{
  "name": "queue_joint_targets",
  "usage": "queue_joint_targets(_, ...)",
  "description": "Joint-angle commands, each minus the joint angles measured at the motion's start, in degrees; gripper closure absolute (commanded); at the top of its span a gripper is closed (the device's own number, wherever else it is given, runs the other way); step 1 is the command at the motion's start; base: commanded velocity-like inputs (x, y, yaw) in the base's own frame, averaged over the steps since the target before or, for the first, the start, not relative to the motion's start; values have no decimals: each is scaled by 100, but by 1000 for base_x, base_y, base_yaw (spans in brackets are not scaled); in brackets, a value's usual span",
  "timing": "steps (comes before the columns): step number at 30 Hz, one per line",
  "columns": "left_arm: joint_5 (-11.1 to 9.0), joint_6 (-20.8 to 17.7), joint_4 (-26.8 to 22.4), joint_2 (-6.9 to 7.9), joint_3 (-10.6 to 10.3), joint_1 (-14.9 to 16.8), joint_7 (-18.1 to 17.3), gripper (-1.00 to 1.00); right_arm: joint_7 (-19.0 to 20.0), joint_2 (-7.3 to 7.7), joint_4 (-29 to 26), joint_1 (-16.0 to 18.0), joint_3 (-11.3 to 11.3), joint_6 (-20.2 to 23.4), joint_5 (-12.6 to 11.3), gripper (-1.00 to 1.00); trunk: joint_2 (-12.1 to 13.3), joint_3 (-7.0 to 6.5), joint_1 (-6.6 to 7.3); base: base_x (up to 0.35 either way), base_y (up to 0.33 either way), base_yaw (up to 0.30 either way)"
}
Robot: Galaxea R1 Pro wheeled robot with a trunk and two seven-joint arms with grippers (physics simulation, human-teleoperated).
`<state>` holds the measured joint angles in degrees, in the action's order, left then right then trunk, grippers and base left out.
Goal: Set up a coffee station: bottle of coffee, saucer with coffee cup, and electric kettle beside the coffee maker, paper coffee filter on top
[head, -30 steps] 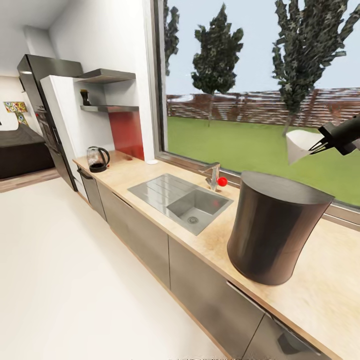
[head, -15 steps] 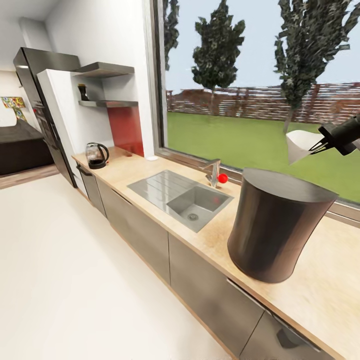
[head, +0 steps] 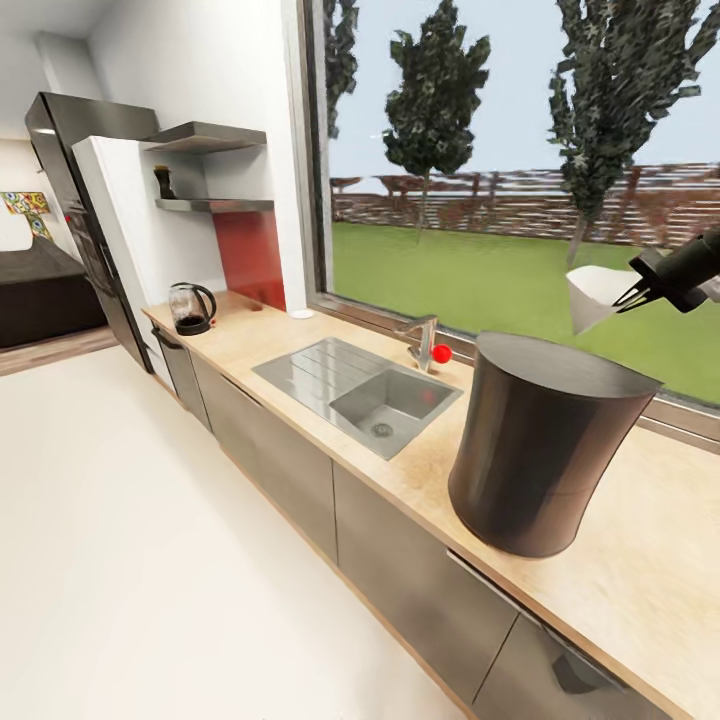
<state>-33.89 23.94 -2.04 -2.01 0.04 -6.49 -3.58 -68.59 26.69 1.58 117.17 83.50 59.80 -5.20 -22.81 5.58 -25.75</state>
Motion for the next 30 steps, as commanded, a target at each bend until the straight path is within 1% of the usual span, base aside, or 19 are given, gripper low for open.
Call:
queue_joint_targets(1, -56, 7, -7, -1, 1, -1, -37, -100, -59, 11, 13, 8, -19, 20, -68, 100, -11, 12, -3, -2, -2, 0)
queue_joint_targets(12, -62, 9, -7, -13, 9, -1, -37, -100, -19, 28, 12, -18, -18, 20, -69, 100, -11, 12, -3, -34, 0, 0)
queue_joint_targets(13, -60, 10, -7, -26, 10, -1, -37, -100, 19, 35, 6, -18, -18, 20, -69, 100, -11, 12, -3, -7, 0, 0)
queue_joint_targets(14, -57, 13, -7, -87, 0, -1, -37, -100, 206, 38, -5, -19, -18, 20, -154, 100, -11, 12, -3, -2, 0, 0)
queue_joint_targets(15, -57, 13, -3, -105, -7, -1, -37, -100, 279, 38, -11, -19, -18, 20, -224, 100, -11, 12, -3, 0, 0, 0)
queue_joint_targets(17, -56, 14, 0, -119, -15, -1, -37, -100, 364, 38, -20, -19, -20, 20, -291, 100, -11, 12, -3, 0, 0, 0)
queue_joint_targets(20, -59, 14, 10, -122, -19, -1, -37, -100, 549, 35, -29, -19, -41, 20, -309, 100, -11, 12, -3, 0, 0, 0)
queue_joint_targets(21, -62, 14, 16, -123, -25, -1, -37, -100, 733, 36, -40, -21, -65, 20, -281, 100, -11, 12, -3, 0, 0, 0)
queue_joint_targets(23, -64, 14, 26, -125, -28, -1, -37, -100, 879, 32, -48, -25, -91, 20, -235, 100, -11, 12, -3, 0, 0, 0)
queue_joint_targets(24, -64, 14, 28, -125, -29, -1, -37, -100, 899, 32, -49, -25, -101, 20, -211, 100, -11, 12, -3, 0, 0, 0)
queue_joint_targets(27, -70, 14, 51, -131, -30, -1, -37, -100, 958, 18, -52, -30, -207, 20, 73, 100, -11, 12, -3, 0, 0, 0)
queue_joint_targets(30, -80, 14, 76, -132, -31, -1, -37, -100, 930, 11, -47, -34, -247, 20, 262, 100, -11, 12, -3, 0, 0, 0)
